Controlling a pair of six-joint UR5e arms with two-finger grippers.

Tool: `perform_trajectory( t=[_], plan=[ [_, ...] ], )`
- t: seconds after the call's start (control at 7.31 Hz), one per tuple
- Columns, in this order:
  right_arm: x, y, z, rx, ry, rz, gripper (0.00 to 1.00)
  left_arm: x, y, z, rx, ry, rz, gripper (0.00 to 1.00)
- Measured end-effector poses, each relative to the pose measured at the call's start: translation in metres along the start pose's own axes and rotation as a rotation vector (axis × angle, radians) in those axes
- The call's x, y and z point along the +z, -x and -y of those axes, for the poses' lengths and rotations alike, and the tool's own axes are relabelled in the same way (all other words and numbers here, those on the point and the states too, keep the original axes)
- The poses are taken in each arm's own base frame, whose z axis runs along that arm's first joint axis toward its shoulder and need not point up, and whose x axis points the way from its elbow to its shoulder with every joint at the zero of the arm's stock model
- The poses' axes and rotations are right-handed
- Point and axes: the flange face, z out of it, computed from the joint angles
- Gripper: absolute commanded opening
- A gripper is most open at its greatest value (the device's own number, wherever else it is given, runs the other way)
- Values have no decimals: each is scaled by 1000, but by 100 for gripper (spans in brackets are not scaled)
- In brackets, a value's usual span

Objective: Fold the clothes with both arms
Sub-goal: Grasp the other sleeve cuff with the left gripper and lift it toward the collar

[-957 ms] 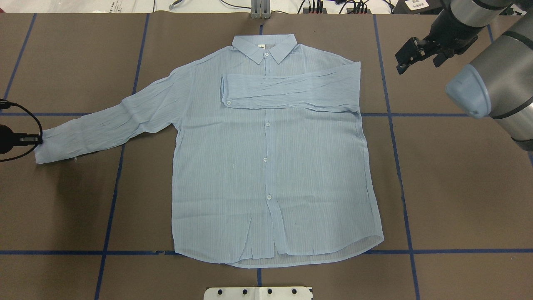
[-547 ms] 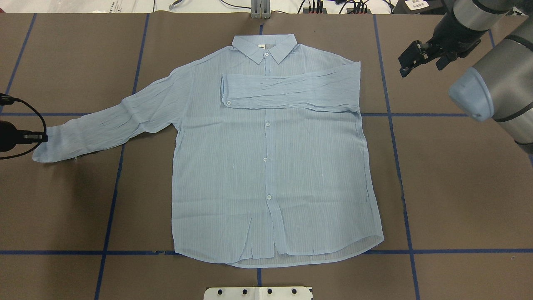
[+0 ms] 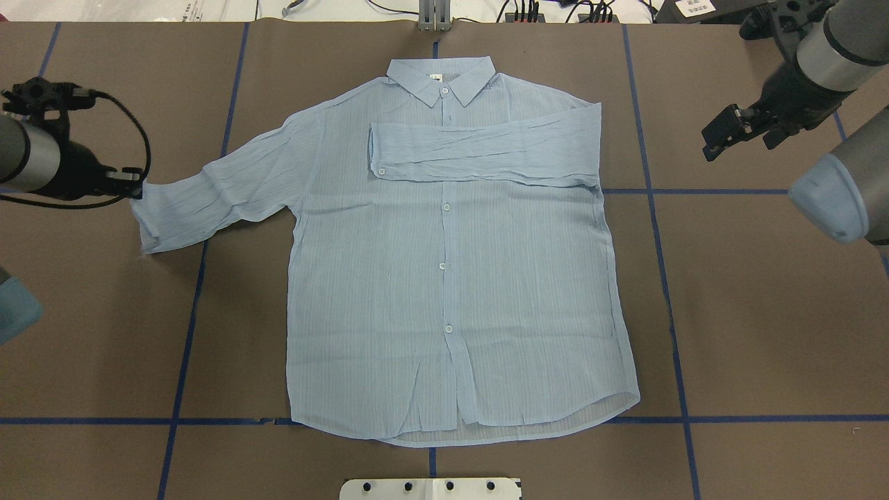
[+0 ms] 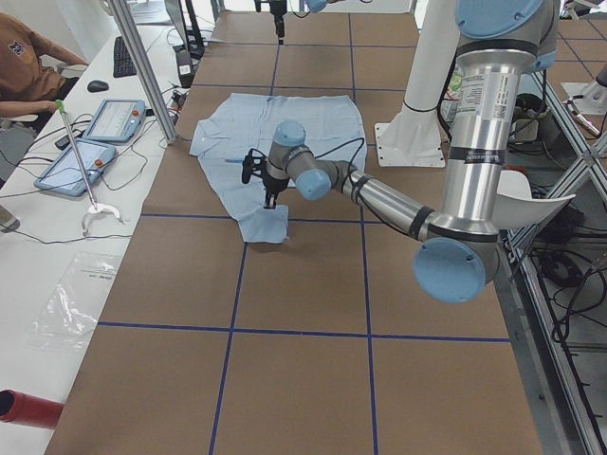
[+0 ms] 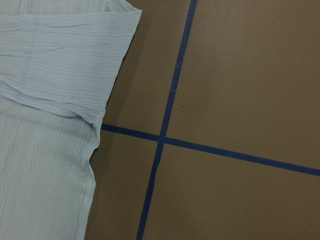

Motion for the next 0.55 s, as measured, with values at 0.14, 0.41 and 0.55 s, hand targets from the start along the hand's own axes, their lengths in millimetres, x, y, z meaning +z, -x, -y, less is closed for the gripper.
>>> perform_trajectory(
  t=[0.14, 0.41, 0.55],
  plan=[
    [5, -13, -17, 3, 12, -6, 100, -29, -59, 22, -46, 20, -23, 0],
    [20, -47, -57, -7, 1, -1, 100, -90, -160, 46, -200, 58, -156, 0],
    [29, -63, -74, -15, -15, 7, 100, -121, -206, 55, -276, 70, -233, 0]
  ],
)
